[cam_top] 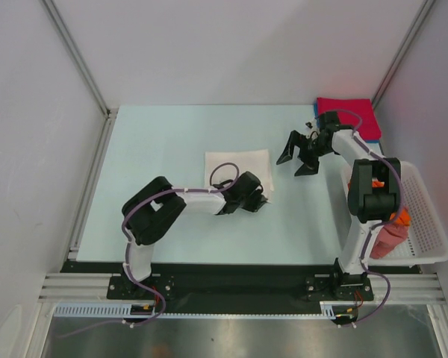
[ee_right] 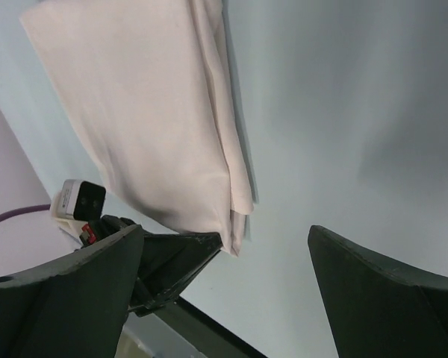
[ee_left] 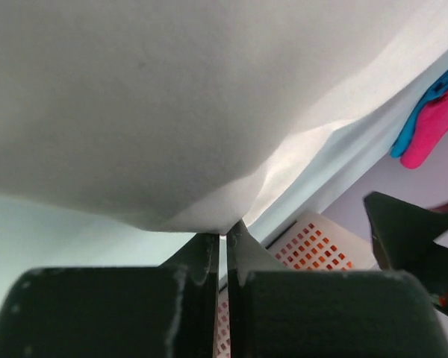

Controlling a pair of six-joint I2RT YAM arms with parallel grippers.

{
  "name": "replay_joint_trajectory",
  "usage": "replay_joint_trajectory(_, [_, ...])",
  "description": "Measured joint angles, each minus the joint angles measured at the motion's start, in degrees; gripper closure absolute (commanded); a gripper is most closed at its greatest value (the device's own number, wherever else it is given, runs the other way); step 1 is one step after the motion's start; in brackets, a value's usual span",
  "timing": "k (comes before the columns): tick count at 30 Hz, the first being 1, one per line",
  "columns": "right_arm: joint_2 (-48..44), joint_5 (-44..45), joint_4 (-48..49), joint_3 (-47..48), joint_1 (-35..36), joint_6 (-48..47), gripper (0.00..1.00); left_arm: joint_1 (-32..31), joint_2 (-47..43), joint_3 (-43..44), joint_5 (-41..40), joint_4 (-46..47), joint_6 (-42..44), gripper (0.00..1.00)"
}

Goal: Fold and stack the t-shirts
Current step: Neatly place the folded tshirt to the corner

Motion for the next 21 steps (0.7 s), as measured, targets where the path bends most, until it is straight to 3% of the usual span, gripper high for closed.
replay_joint_trajectory(12, [13.0, -12.5, 1.4, 3.5, 1.4, -0.9, 0.0, 2.7, -2.9, 3.9, 3.1, -1.8, 4.4, 1.0])
replay_joint_trajectory(21, [17.4, -19.5, 4.3, 6.3, 2.7, 1.7, 0.02, 4.1, -6.3, 3.9, 4.2, -2.1, 6.0, 0.99])
